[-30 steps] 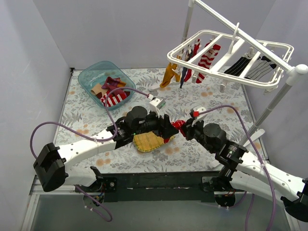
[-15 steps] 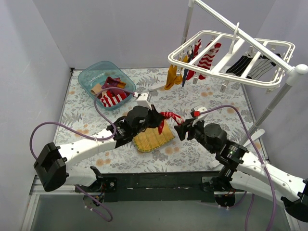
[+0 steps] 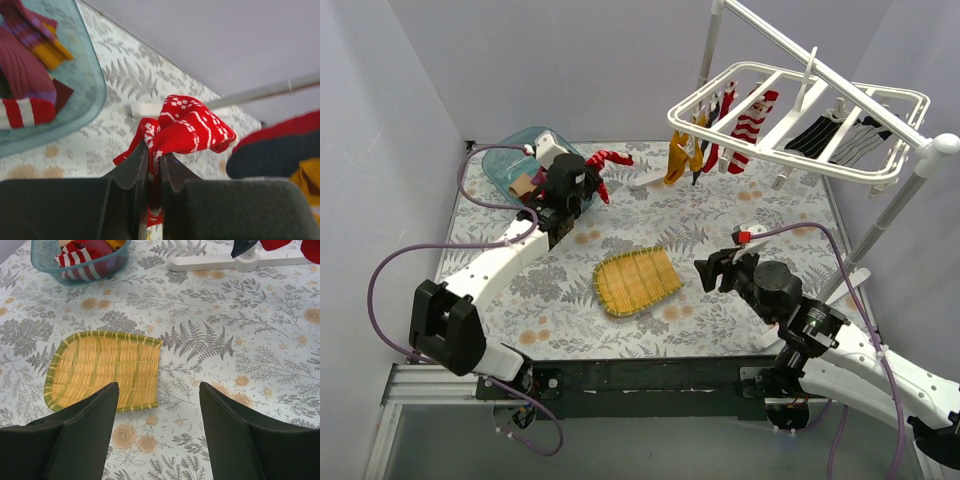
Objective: Remove the socks clipped to the hanger
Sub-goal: Place the sock in the bin.
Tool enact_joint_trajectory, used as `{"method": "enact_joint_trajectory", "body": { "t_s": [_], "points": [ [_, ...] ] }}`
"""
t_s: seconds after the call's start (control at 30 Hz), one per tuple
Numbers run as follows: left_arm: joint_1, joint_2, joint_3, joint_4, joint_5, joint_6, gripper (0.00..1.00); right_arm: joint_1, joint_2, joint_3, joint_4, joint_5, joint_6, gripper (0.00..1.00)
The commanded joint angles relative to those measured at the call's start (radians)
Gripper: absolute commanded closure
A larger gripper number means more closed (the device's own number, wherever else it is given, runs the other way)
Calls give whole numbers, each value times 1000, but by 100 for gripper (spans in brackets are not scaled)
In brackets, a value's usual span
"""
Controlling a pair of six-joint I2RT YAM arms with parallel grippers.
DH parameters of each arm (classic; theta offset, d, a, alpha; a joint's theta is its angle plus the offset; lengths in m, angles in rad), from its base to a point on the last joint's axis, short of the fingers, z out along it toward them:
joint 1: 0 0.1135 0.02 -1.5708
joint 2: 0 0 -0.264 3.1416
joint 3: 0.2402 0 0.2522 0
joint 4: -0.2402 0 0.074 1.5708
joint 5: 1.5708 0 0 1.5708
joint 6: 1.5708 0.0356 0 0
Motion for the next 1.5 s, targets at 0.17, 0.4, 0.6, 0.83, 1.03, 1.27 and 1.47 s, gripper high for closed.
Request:
{"method": "enact_joint_trajectory", "body": {
  "t_s": [0.17,0.4,0.6,0.83,1.03,1.27,1.47],
  "points": [
    [272,157,167,-9,-31,-37,100,0,-65,38,-56,28,22,27],
    [457,312,204,26,6,-22,100,0,-100,42,-104,12,45,27],
    [523,484,278,14,127,39,34,0,-115,43,-137,-6,61,26],
    [558,417,309,84,227,99,9,0,-108,40,-142,-9,62,23],
    [558,285,294,116,360,111,17,0,-92,45,-120,1,58,23],
    [396,27,59,367,641,154,27,0,-99,46,-102,79,58,22],
    [112,-51,-12,474,696,303,27,0,-123,34,-90,141,72,22]
  ]
}}
